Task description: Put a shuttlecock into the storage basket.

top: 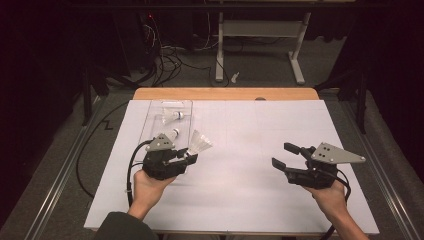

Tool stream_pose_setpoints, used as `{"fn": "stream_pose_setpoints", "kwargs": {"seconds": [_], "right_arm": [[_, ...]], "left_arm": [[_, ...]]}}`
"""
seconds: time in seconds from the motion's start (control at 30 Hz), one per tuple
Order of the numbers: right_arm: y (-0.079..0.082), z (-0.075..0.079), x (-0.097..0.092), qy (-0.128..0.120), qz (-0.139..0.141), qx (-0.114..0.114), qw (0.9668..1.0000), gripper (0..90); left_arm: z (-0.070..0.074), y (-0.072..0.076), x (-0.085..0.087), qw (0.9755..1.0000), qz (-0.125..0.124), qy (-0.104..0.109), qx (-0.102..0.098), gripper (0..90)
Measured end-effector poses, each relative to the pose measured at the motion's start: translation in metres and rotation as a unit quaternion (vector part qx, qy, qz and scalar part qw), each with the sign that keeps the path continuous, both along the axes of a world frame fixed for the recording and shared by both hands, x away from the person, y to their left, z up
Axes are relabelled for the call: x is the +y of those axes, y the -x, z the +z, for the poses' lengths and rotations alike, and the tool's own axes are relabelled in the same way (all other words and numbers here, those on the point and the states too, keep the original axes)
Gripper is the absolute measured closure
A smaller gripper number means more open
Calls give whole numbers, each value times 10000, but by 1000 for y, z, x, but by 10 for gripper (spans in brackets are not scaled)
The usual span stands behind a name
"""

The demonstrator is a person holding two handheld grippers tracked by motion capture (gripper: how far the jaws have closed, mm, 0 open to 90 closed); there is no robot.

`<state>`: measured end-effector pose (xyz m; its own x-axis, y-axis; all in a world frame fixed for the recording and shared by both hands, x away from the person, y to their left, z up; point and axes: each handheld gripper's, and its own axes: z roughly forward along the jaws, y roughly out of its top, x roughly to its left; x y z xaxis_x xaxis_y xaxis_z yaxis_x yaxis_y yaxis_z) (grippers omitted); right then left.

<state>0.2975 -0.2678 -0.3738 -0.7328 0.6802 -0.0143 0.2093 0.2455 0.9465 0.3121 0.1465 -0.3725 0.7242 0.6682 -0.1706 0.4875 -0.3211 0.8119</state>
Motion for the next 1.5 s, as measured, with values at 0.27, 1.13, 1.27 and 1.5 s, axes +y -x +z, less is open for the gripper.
{"fn": "stream_pose_setpoints", "kwargs": {"seconds": [0.27,1.13,1.27,1.5], "right_arm": [[3,-5,-8,-50,-85,7,10000,339],[20,-25,-39,-379,-405,45,9985,308],[21,-28,-42,-369,-436,35,9984,306],[24,-34,-47,-402,-485,29,9980,308]], "left_arm": [[2,1,10,9999,102,16,-11,647],[3,2,37,9987,479,120,89,647],[3,1,40,9985,529,128,96,647],[4,2,47,9978,633,173,97,647]]}}
